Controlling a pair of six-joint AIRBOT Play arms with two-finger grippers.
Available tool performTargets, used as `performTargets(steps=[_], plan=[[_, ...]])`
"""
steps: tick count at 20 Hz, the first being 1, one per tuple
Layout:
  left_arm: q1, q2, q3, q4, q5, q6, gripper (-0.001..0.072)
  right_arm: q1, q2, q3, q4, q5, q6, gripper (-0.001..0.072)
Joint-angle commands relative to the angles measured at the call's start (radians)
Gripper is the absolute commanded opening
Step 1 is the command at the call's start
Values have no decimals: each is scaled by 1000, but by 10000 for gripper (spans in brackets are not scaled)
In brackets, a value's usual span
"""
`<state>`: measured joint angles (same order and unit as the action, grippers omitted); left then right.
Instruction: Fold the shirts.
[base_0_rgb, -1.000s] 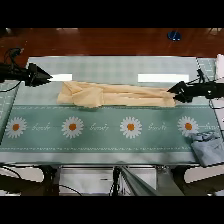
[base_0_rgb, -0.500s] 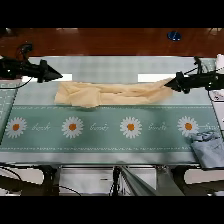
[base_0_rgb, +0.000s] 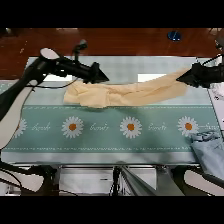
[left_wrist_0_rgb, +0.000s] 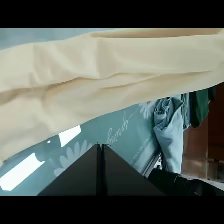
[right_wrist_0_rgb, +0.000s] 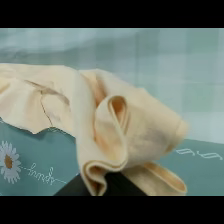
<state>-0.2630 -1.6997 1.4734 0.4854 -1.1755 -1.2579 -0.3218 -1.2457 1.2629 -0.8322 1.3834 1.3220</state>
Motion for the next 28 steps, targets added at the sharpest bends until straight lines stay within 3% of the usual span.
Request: performTargets(steps=[1, 11, 15, 18, 21, 25, 28], plan=[[-145, -47, 0, -3, 76, -54, 34, 1, 87, 1, -34, 70, 29, 19], [-285, -137, 0, -4, 227, -83, 33, 1, 289, 1, -31, 164, 72, 19], [-362, -178, 0, -13, 304, -135, 33, 1, 322, 2, 60, 182, 112, 19], [-449, -232, 1, -101, 368, -135, 34, 1, 329, 1, 126, 180, 124, 19], [-487, -269, 5, -192, 415, -112, 33, 1, 329, 2, 95, 177, 124, 19], [-334, -182, 5, -162, 302, 3, 31, 1, 329, 1, -26, 172, 122, 19], [-102, 0, 5, 11, 150, 42, 31, 2, 324, 1, -38, 112, 124, 19]])
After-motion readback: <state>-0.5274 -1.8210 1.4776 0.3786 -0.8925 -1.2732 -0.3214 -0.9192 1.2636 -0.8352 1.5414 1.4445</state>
